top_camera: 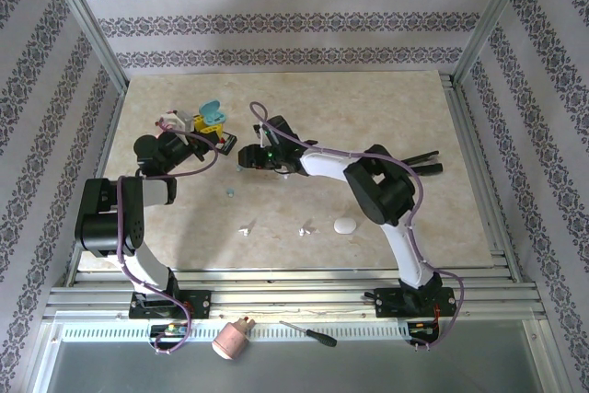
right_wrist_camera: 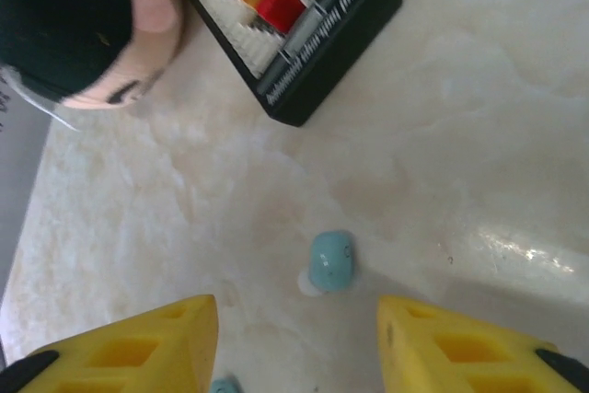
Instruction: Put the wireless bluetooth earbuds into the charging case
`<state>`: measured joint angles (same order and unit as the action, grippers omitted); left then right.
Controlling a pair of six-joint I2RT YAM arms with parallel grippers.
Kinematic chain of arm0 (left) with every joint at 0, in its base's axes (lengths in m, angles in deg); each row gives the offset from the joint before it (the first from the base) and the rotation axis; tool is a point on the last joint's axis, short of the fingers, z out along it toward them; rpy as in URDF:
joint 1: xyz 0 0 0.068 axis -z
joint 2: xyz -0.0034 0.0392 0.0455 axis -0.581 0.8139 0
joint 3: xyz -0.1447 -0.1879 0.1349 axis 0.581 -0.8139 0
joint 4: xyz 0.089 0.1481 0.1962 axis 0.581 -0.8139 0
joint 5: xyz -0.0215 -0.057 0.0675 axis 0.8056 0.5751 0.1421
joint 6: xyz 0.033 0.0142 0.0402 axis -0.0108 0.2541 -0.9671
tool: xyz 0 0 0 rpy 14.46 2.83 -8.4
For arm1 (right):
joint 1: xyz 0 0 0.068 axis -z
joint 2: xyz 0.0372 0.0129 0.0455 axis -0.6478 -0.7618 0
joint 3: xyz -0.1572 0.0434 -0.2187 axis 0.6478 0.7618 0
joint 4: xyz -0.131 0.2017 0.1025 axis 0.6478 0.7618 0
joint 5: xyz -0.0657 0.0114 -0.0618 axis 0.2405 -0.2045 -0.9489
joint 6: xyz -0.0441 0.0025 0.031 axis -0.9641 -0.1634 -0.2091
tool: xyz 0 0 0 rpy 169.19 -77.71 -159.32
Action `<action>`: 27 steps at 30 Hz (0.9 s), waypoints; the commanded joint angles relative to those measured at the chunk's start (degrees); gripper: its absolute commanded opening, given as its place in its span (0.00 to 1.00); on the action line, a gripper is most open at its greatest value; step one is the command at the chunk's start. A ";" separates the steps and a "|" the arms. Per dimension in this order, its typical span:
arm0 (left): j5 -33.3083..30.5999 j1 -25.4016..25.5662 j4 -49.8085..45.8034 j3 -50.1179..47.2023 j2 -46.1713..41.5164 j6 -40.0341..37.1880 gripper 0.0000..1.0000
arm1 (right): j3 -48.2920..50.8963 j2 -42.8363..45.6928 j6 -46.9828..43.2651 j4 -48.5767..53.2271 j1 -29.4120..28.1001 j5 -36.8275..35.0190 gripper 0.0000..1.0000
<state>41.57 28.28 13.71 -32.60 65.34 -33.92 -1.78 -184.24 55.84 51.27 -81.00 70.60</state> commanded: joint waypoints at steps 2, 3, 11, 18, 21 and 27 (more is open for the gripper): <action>1.41 -1.28 6.23 -0.54 -0.41 1.95 0.26 | -4.55 -3.67 2.74 3.24 0.22 2.82 0.44; 1.52 -1.36 6.67 -0.60 -0.19 2.35 0.26 | -5.06 -3.95 2.29 3.45 0.33 2.87 0.43; 2.33 -1.68 7.17 -0.51 -0.31 2.95 0.26 | -8.97 -7.00 -0.04 7.34 0.00 2.25 0.39; 2.41 -1.91 7.10 -0.99 -0.79 2.90 0.26 | -12.81 -10.08 -0.86 10.52 -0.56 2.25 0.37; 2.47 -1.94 7.09 -0.99 -0.95 2.89 0.26 | -14.20 -10.94 -1.82 12.50 -0.89 1.41 0.33; 2.43 -2.07 7.09 -1.44 -1.49 2.90 0.26 | -17.12 -12.20 -6.42 19.32 -1.96 -2.02 0.31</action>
<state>42.94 27.10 17.01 -33.52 65.34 -32.17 -17.34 -193.96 52.89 64.60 -81.46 70.84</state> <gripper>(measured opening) 0.352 0.311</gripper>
